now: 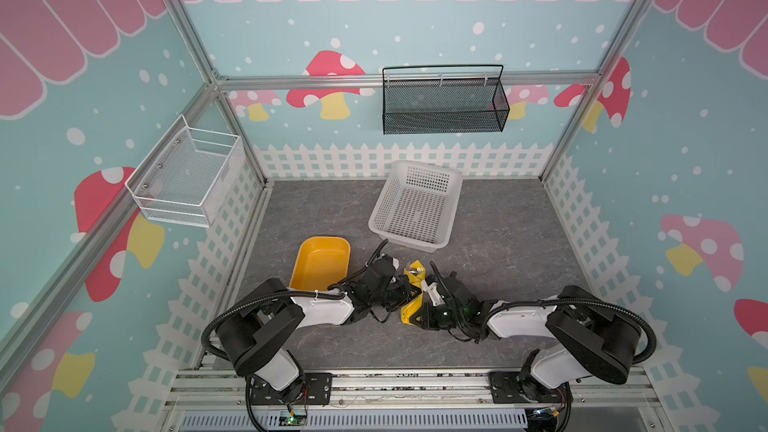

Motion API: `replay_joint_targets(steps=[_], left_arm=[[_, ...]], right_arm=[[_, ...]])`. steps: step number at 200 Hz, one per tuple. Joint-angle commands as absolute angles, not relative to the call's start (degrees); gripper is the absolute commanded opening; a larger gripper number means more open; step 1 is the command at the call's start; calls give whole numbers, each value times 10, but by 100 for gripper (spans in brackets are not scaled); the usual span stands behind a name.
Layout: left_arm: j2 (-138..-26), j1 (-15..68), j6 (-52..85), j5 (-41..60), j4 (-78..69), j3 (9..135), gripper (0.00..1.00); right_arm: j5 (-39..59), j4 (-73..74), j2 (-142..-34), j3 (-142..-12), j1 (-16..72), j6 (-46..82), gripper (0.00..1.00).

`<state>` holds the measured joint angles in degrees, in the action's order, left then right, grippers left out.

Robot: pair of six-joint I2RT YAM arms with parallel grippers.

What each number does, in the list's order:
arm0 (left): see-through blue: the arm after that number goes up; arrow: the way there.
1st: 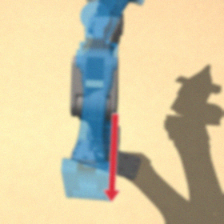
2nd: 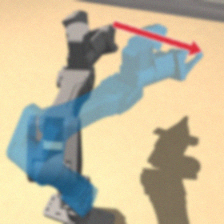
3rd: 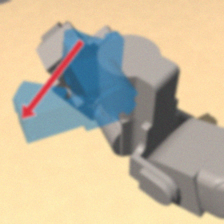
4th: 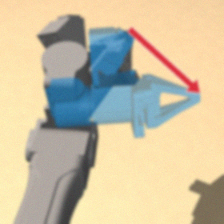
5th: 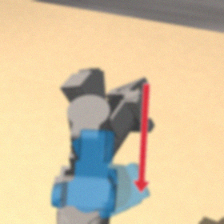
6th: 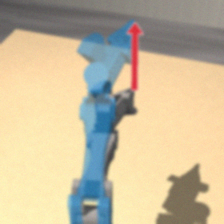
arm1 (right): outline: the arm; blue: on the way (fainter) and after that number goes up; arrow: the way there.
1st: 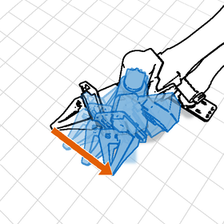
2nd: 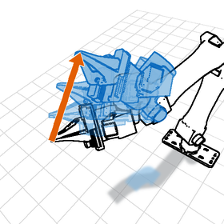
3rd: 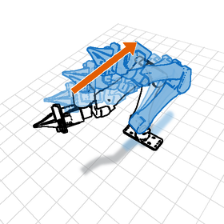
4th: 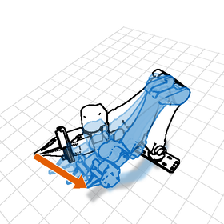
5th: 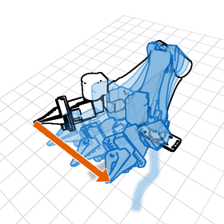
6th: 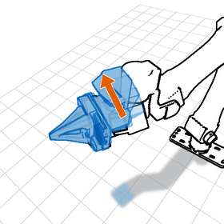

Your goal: Place the utensils on the paper napkin and roll it up

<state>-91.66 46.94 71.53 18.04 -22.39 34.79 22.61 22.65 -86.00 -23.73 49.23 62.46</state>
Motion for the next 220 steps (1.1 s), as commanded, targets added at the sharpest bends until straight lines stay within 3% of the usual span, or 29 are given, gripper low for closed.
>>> replay_joint_targets(steps=[1, 141, 185, 220], left_arm=[[-925, 478, 746, 186, -270, 355, 3], [-941, 487, 746, 137, -259, 367, 4], [-952, 492, 746, 140, -258, 377, 4], [-959, 494, 748, 145, -260, 382, 5]], right_arm=[[229, 252, -864, -229, 496, 637, 10], [192, 230, -765, -181, 483, 672, 14], [170, 232, -693, -159, 483, 683, 30], [186, 233, -720, -186, 483, 683, 44]])
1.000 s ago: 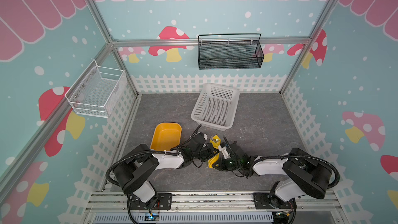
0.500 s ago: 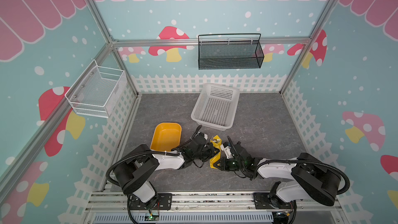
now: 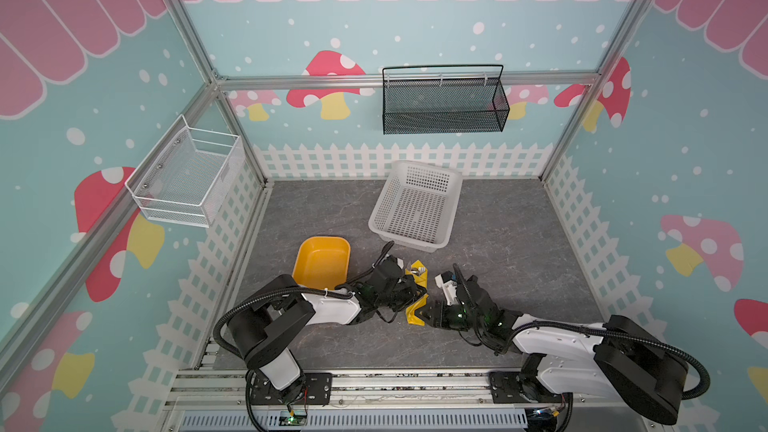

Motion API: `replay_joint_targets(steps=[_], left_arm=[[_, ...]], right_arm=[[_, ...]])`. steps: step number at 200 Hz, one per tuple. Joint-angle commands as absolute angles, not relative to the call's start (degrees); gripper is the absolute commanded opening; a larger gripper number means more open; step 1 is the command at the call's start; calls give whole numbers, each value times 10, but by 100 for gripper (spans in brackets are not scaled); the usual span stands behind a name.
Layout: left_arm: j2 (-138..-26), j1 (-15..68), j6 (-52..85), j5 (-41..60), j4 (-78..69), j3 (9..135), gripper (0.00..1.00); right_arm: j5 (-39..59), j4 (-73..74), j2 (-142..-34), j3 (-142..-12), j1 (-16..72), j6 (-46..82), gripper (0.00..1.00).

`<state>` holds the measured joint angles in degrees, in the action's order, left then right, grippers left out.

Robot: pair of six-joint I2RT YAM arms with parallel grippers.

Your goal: Place the utensils on the paper napkin and roll it up

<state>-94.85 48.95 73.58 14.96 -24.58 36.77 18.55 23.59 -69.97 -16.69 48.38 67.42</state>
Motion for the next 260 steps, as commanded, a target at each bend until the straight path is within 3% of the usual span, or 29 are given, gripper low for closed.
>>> replay_joint_targets(steps=[1, 58, 124, 228, 260], left_arm=[[-959, 494, 748, 145, -260, 383, 5], [-965, 496, 748, 148, -256, 387, 7], [-969, 498, 750, 154, -257, 392, 7], [-949, 500, 709, 156, -200, 416, 11], [-941, 500, 692, 161, -187, 424, 19]], right_arm=[[186, 235, -721, -186, 483, 684, 44], [156, 270, -751, -196, 483, 725, 50], [117, 277, -777, -202, 484, 753, 50], [98, 284, -747, -163, 483, 771, 24], [97, 283, -745, -152, 483, 779, 15]])
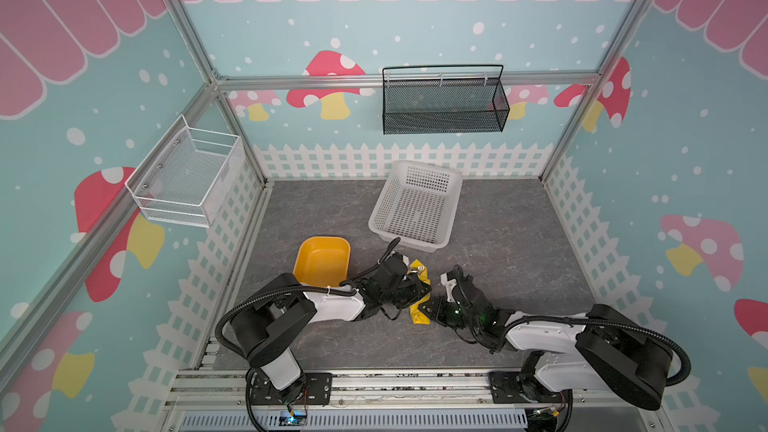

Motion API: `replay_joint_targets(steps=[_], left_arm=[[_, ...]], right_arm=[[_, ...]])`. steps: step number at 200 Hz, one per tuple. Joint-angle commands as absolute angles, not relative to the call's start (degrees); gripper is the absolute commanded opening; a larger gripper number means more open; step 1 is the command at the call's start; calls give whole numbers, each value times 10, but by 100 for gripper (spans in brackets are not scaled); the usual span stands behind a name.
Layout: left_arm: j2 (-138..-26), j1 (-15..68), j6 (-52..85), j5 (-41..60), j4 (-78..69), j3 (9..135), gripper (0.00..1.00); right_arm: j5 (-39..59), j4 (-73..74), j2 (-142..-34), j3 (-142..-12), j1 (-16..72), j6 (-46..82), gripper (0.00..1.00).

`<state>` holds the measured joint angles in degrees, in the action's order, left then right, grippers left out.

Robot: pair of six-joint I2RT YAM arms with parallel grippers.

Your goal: Place the utensils on the paper napkin and roll it up

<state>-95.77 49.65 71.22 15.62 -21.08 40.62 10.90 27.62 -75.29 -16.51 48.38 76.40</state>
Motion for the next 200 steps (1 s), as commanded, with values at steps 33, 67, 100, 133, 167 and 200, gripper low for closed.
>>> replay_joint_targets(steps=[33, 67, 100, 133, 167, 200], left_arm=[[-905, 500, 649, 139, -126, 426, 33], [-860, 487, 626, 98, -76, 411, 37], [-868, 467, 629, 107, -76, 397, 33], [-914, 467, 636, 127, -89, 402, 23], [-945, 469, 645, 136, -120, 394, 21], [-969, 471, 641, 151, -130, 399, 20]], right_arm=[[93, 285, -735, -139, 483, 786, 12], [85, 285, -715, -124, 484, 793, 9], [88, 285, -714, -118, 484, 797, 9], [89, 285, -714, -116, 483, 800, 9], [89, 286, -709, -111, 483, 802, 9], [93, 297, -707, -106, 483, 800, 11]])
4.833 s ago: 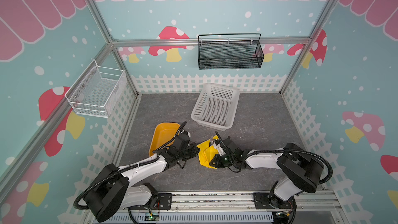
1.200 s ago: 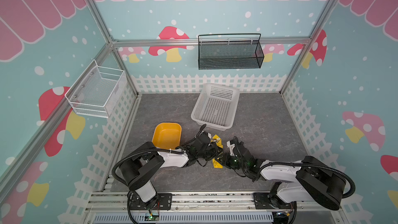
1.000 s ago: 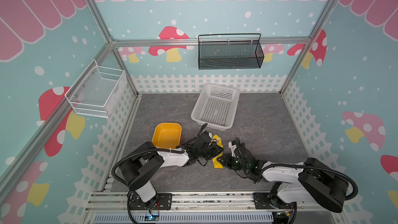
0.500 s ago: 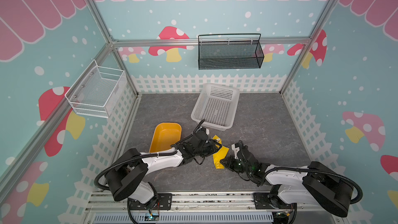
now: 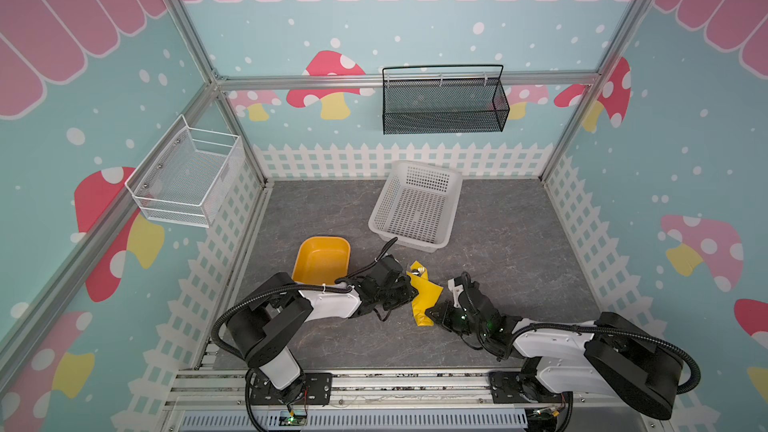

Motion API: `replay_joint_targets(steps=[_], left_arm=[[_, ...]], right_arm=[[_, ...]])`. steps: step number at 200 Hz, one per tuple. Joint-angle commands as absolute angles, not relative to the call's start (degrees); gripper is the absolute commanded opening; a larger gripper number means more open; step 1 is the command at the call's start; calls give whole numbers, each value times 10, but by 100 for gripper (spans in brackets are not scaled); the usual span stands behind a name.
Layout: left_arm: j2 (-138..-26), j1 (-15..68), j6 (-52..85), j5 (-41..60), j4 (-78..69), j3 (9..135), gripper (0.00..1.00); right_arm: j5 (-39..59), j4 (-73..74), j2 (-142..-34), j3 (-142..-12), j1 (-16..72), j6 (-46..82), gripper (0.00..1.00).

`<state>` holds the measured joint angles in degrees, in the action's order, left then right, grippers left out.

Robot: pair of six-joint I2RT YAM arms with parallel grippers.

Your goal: Place the utensils on the paper napkin and roll it up

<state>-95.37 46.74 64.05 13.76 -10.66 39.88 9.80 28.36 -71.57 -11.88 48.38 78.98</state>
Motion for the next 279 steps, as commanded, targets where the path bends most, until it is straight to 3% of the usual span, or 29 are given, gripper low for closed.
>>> replay_joint_targets(steps=[1, 36, 73, 100, 221, 279], left_arm=[[-969, 471, 641, 151, -131, 399, 20], [-979, 475, 647, 152, -138, 394, 19], [-979, 477, 649, 151, -141, 394, 19], [-981, 478, 647, 151, -141, 396, 19], [-980, 480, 644, 154, -144, 398, 18], [-979, 481, 645, 155, -145, 402, 19]], right_arm=[[94, 298, -707, -106, 483, 800, 11], [108, 312, -694, -107, 476, 788, 19], [137, 316, -699, -113, 463, 789, 44], [150, 318, -718, -119, 460, 790, 52], [136, 252, -731, -172, 444, 763, 59], [156, 231, -771, -207, 411, 730, 50]])
